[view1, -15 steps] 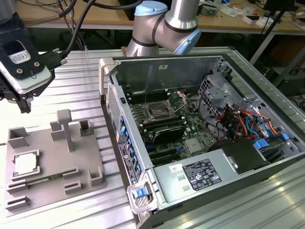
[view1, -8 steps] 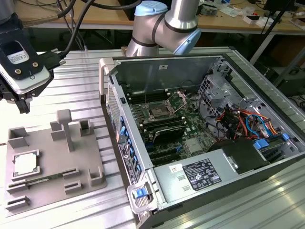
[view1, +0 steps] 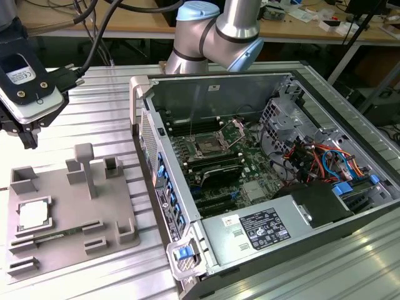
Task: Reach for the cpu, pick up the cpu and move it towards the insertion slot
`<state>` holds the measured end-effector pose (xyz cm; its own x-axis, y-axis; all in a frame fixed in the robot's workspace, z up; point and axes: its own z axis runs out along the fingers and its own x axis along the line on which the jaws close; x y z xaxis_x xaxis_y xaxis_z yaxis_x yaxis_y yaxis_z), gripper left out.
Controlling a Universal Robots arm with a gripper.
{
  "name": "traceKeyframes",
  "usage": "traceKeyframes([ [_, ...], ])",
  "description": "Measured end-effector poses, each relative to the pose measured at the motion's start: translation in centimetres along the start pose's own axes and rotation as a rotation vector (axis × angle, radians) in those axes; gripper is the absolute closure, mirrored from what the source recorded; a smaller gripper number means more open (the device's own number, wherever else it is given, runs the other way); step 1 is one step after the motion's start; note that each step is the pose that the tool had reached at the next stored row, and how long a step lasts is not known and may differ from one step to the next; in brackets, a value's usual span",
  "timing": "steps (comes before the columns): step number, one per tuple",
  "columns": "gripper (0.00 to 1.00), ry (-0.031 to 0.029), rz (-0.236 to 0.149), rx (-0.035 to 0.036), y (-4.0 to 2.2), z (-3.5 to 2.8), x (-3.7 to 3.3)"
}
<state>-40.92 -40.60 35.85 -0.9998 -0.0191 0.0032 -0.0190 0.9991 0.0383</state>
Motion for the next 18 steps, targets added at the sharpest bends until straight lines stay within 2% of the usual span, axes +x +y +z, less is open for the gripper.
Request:
traceKeyframes([
  [8,0.89,0.0014,0.0,0.0,0.01,0.03,0.25],
  [11,0.89,0.0014,0.0,-0.0003,0.01,0.06,0.67],
  [18,0.89,0.0014,0.0,-0.0003,0.02,0.11,1.15],
])
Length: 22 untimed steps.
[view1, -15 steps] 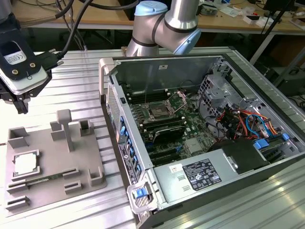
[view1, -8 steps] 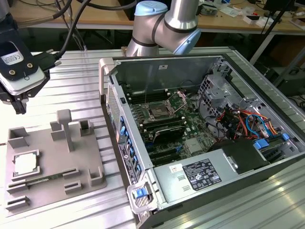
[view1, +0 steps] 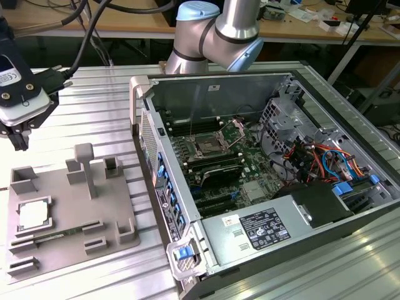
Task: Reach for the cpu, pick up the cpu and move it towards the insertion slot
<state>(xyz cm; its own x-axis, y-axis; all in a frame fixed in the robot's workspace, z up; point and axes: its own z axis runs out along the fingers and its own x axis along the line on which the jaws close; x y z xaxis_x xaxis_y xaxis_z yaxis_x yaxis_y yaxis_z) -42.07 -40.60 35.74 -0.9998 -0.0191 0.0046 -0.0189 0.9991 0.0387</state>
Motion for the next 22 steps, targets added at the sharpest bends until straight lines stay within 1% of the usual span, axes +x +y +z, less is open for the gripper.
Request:
traceKeyframes([
  [10,0.89,0.0002,0.0,0.0,0.01,0.04,0.53],
  [22,0.89,0.0002,0.0,0.0,0.02,0.18,1.38],
])
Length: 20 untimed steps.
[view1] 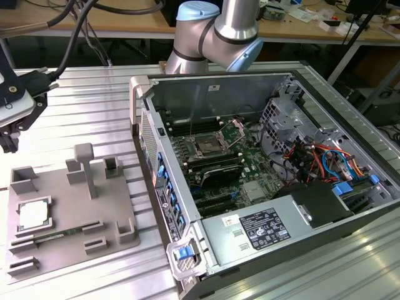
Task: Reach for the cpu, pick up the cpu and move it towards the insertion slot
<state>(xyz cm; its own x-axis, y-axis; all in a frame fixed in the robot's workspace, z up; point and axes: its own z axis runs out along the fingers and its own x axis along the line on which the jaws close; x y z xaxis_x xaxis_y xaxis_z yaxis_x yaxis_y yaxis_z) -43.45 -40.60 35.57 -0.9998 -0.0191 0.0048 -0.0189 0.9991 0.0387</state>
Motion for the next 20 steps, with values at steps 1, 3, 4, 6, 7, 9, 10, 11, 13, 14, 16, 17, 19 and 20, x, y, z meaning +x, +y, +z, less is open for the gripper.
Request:
traceKeyframes([
  [1,0.89,-0.0001,0.0,-0.0001,0.0,0.02,0.06],
  [3,0.89,0.0,0.0,-0.0001,0.0,0.05,0.2],
  [4,0.89,0.0,0.0,0.0,-0.01,0.06,0.23],
  [6,0.89,0.0,0.0,-0.0001,0.0,0.08,0.3],
  [7,0.89,0.0,0.0,-0.0001,0.0,0.08,0.32],
  [9,0.89,0.0,0.0,-0.0001,-0.02,0.11,0.44],
  [10,0.89,0.0001,0.0,0.0,-0.02,0.11,0.44],
  [11,0.89,0.0,0.0,-0.0002,-0.02,0.11,0.44],
  [13,0.89,0.0,0.0,-0.0001,-0.07,0.12,0.45],
  [14,0.89,0.0,0.0,-0.0001,-0.07,0.12,0.45],
  [16,0.89,0.0,0.0,-0.0001,-0.08,0.12,0.45],
  [17,0.89,0.0,0.0,-0.0001,-0.08,0.12,0.45],
  [19,0.89,0.0,0.0,-0.0002,-0.08,0.13,0.45],
  [20,0.89,0.0,0.0,0.0,-0.08,0.12,0.45],
])
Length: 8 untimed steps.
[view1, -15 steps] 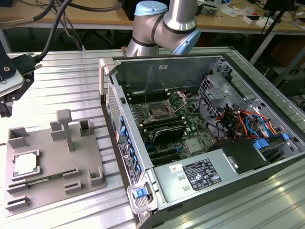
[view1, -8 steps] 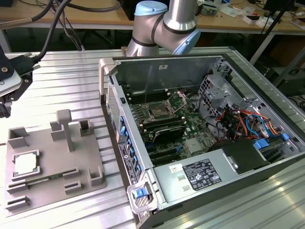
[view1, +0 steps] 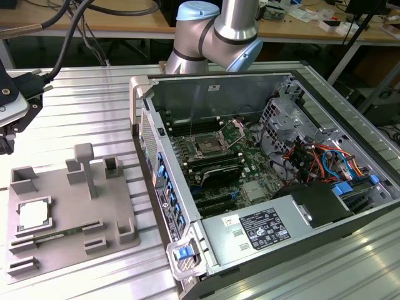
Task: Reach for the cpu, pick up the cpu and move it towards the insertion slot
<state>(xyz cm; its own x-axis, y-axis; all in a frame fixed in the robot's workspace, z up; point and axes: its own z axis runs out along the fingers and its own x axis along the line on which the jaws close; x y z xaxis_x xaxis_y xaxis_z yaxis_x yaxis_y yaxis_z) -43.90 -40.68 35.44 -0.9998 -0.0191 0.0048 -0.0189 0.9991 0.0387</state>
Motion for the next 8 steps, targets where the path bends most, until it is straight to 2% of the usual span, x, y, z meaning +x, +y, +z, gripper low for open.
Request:
traceKeyframes([
  [4,0.89,0.0,0.0,0.0,0.0,0.0,0.0],
  [7,0.7,0.0,0.0,0.0,-0.01,0.0,0.0],
  [8,0.7,0.0,0.0,-0.0001,-0.01,0.0,0.0],
])
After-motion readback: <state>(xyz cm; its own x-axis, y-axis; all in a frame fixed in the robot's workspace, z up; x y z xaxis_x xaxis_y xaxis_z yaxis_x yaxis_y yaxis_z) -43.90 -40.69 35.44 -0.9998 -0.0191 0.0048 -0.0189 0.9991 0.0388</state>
